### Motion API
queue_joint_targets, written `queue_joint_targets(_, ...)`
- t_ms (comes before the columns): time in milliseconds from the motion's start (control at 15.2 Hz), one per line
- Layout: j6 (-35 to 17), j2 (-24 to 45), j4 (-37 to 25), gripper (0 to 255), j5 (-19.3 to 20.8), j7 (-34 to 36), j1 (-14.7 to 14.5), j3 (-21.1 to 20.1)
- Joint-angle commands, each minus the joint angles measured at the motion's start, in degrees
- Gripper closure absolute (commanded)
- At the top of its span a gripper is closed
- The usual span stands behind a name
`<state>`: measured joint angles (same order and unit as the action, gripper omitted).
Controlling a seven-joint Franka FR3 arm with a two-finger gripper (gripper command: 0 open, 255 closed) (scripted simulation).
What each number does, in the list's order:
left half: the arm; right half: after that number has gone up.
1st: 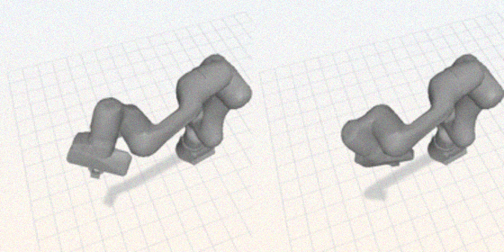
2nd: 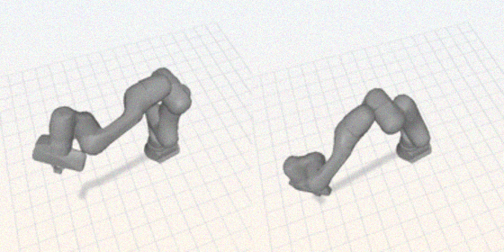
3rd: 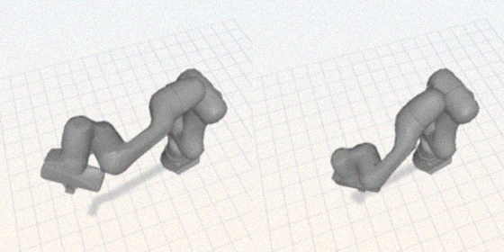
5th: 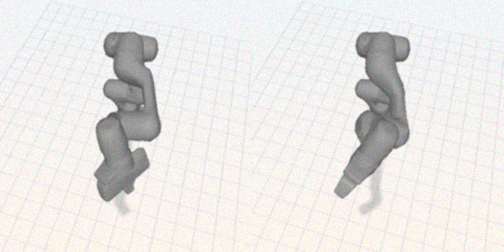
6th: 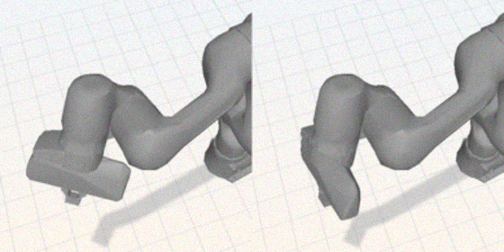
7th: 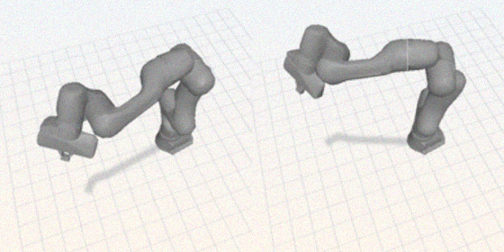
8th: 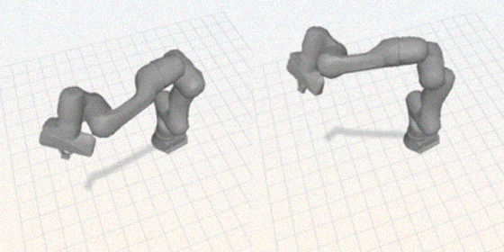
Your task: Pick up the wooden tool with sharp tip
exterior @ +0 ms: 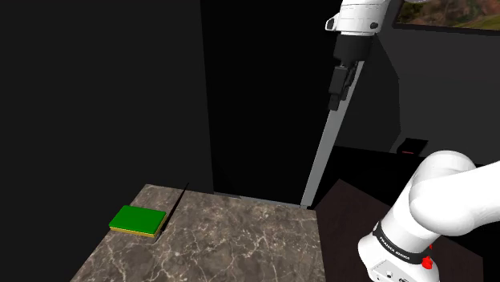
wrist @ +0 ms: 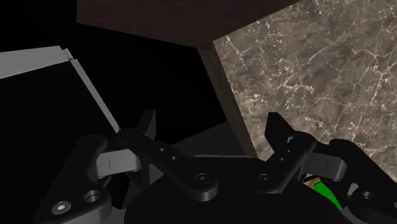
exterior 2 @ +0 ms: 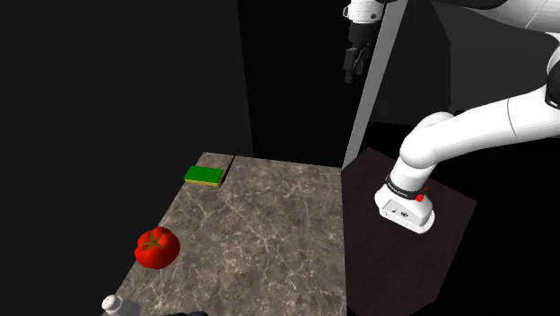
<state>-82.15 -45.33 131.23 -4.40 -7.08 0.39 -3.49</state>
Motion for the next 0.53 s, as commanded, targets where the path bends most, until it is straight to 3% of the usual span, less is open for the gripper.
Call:
queue_joint_targets(0,0.0,0.0,0.0,0,0.0,0.0,0.0,0.0)
queue_joint_targets(462,-6.99,3.51,2.84,0,-6.33,17.16,0.76,-11.25)
